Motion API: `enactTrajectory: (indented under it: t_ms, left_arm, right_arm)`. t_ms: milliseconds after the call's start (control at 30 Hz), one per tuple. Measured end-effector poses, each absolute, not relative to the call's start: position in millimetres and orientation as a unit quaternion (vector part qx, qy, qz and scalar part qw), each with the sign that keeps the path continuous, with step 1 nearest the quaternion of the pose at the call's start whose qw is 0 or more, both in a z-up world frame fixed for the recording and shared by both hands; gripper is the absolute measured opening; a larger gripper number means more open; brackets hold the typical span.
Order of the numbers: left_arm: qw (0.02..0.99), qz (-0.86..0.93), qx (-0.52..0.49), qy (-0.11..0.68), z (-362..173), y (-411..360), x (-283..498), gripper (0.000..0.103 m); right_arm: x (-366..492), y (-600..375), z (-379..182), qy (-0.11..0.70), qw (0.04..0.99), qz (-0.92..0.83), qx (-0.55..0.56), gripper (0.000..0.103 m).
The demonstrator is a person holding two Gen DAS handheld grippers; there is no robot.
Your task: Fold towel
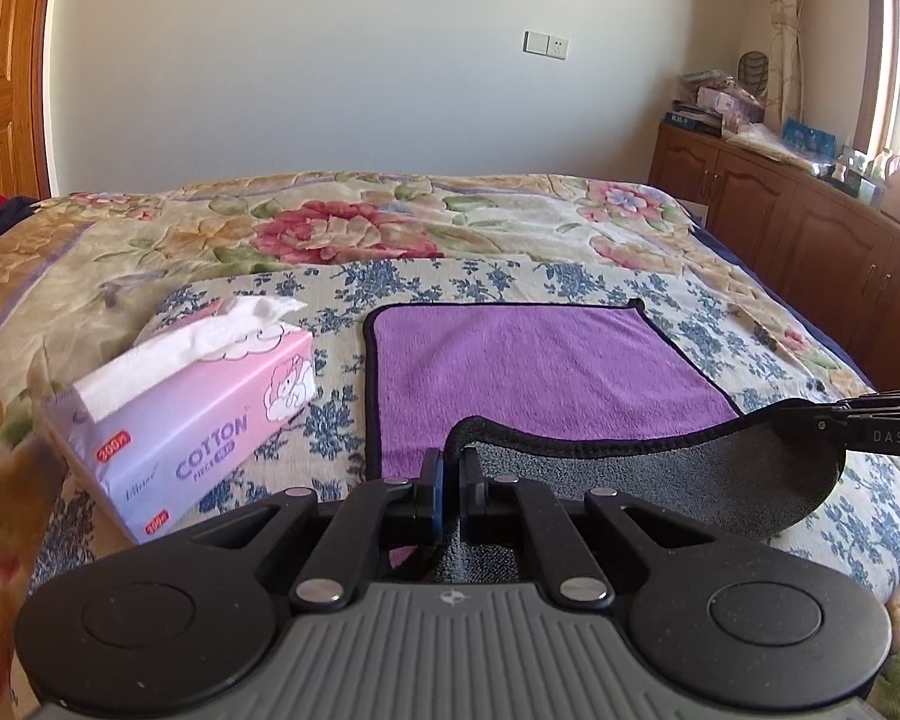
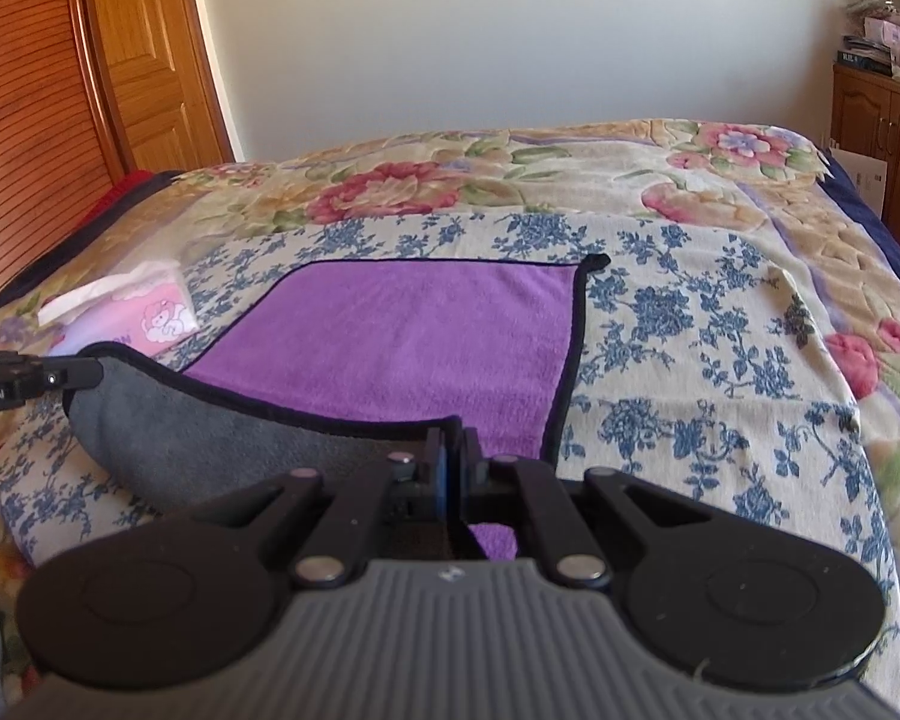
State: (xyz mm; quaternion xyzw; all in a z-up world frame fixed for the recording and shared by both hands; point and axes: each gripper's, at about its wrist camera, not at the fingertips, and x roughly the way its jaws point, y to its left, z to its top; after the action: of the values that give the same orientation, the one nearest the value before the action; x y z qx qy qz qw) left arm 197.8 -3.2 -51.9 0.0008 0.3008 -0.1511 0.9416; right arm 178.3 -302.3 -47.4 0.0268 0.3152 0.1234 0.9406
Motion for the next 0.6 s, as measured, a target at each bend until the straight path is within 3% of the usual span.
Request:
enactTrajectory:
  t_ms: [600]
  left_arm:
    - [0.943, -0.155, 0.010, 0.294, -49.0, -10.9, 220.4, 0.005]
  right_arm:
    - [198.5, -299.7, -43.0, 0.299, 0.945, 0.131, 0.010, 0.005]
